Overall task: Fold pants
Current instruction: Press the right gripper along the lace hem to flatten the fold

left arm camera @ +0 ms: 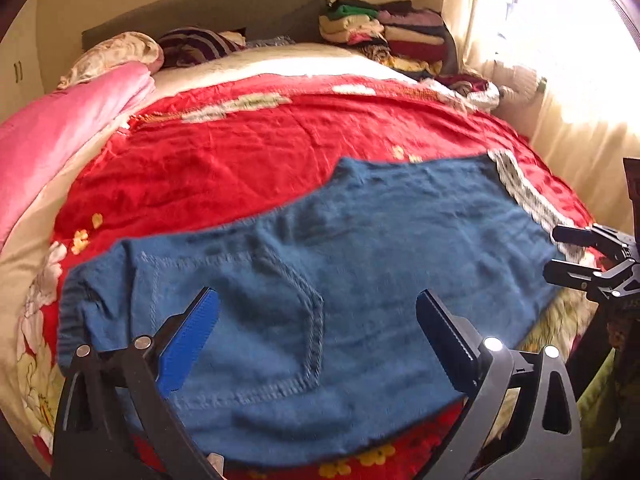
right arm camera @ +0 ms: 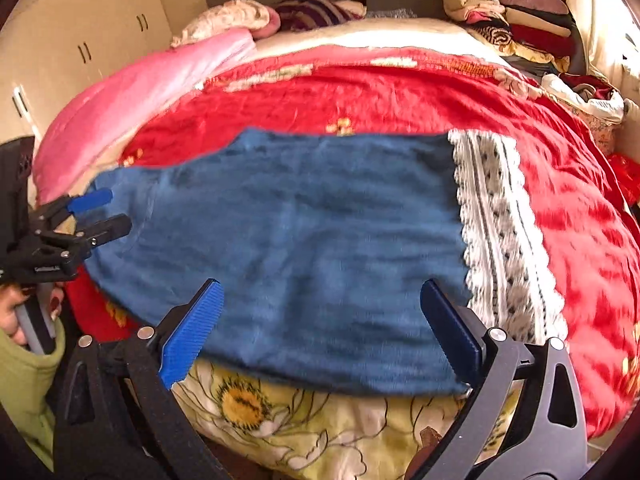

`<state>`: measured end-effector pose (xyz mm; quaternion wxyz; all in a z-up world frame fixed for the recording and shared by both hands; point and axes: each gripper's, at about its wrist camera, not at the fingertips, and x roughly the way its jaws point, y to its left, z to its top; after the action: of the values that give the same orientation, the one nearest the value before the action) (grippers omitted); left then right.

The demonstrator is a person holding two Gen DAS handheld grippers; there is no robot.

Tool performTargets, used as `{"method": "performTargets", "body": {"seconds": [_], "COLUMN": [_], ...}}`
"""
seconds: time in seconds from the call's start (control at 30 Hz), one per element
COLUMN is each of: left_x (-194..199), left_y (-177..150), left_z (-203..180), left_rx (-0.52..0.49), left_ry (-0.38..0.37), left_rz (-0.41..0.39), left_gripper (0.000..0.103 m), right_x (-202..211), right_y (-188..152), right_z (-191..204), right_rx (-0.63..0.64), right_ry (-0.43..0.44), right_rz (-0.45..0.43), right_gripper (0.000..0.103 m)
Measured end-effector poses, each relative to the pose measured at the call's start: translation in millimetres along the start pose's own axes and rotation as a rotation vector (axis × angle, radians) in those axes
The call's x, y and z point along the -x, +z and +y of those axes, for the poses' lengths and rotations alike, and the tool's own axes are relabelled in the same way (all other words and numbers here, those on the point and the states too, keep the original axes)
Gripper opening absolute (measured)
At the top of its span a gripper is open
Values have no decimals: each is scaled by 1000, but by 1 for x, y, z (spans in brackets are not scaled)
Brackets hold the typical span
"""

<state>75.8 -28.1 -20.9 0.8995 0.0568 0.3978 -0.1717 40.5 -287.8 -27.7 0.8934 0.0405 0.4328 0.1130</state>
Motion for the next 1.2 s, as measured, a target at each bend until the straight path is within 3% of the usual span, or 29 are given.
{"method": "performTargets", "body": {"seconds": [0.2,0.33,0.47,0.9,1.2], "left_x": [-31,-32,-18,5,-4], "left_y": [-21,-23,-17,36,84], "left_z": [-2,-3,-3,-32,-75], "left_rx": [-62,-80,-66,-103,-176], "left_ry": [59,73,30,-50,-144], "left_rz": [127,121,107,24,0], "left_gripper": [98,98,98,98,98], "right_x": [-18,-12,9,76,80], "right_y": [-17,-20,-17,-27,-34], "right_z": [-16,-24,-33,-89,-106], "right_rx": [-54,-96,-144,-301,-366], "right_ry": [-95,-48,-14,-103,-105], "right_rz": [89,52,-18,-184,-207], "right_gripper": [93,93,93,94,94]}}
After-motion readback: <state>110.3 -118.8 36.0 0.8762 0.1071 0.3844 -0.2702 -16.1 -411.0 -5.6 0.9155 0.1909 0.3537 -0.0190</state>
